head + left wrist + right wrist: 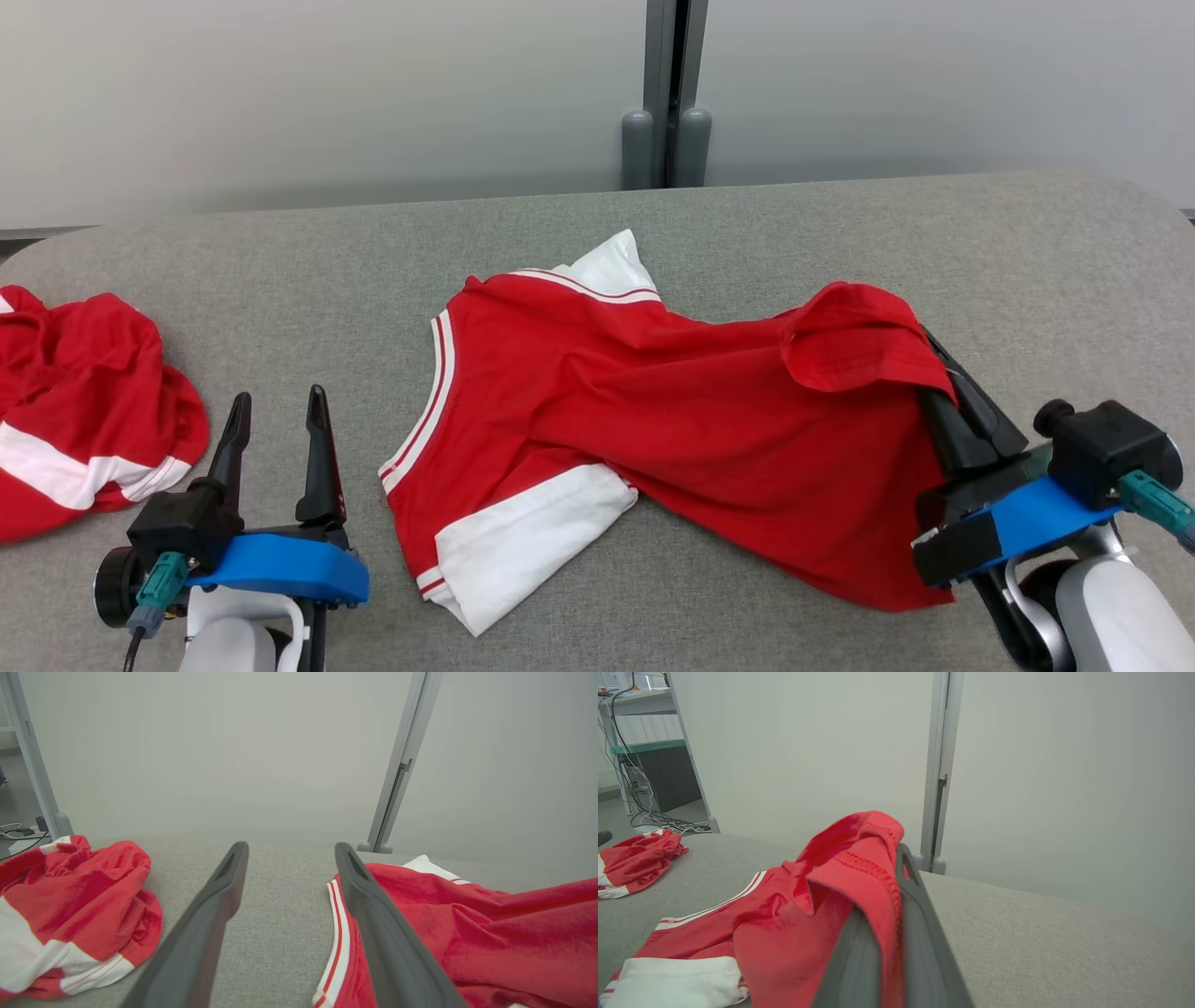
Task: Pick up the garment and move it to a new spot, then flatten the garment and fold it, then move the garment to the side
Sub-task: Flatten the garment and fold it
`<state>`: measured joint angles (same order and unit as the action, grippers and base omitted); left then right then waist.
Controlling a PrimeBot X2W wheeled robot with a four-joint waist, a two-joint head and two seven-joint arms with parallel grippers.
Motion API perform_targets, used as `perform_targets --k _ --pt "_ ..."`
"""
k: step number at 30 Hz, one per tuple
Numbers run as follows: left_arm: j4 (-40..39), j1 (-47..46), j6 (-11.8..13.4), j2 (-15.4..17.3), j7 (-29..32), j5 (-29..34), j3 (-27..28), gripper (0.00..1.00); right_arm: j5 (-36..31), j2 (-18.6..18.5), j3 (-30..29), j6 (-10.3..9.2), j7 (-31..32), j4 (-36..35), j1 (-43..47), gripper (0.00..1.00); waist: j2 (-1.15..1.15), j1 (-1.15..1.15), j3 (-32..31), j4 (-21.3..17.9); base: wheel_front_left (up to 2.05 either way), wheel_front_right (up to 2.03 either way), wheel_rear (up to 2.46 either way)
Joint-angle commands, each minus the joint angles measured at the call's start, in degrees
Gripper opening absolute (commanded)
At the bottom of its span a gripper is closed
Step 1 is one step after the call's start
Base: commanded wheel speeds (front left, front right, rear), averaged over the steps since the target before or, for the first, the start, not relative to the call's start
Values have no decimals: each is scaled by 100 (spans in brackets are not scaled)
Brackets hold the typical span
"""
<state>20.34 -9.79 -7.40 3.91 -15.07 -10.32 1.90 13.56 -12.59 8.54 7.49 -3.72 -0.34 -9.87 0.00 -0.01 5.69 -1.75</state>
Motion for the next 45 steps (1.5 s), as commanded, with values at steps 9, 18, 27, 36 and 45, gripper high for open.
perform_targets --k 9,18,27,36,45 --pt "-17 -234 -13 55 -15 -55 -124 100 -146 -181 56 1 -314 1036 -958 0 0 1 234 197 0 0 0" --pt "16 -502 -13 38 -15 -90 -223 100 -262 -465 190 1 -672 2748 -2193 0 0 1 598 562 0 0 0" --pt "1 -645 -13 18 -15 -126 -264 100 -401 -712 203 0 -962 4578 -3190 0 0 1 828 833 0 0 0" --pt "5 -805 -13 -1 -15 -170 -350 100 -560 -873 -2 0 -1111 5978 -4045 0 0 1 1040 990 0 0 0" --pt "51 -806 -13 -1 -15 -133 -277 100 -533 -610 18 0 -1150 6495 -4393 100 0 1 1011 886 0 0 0"
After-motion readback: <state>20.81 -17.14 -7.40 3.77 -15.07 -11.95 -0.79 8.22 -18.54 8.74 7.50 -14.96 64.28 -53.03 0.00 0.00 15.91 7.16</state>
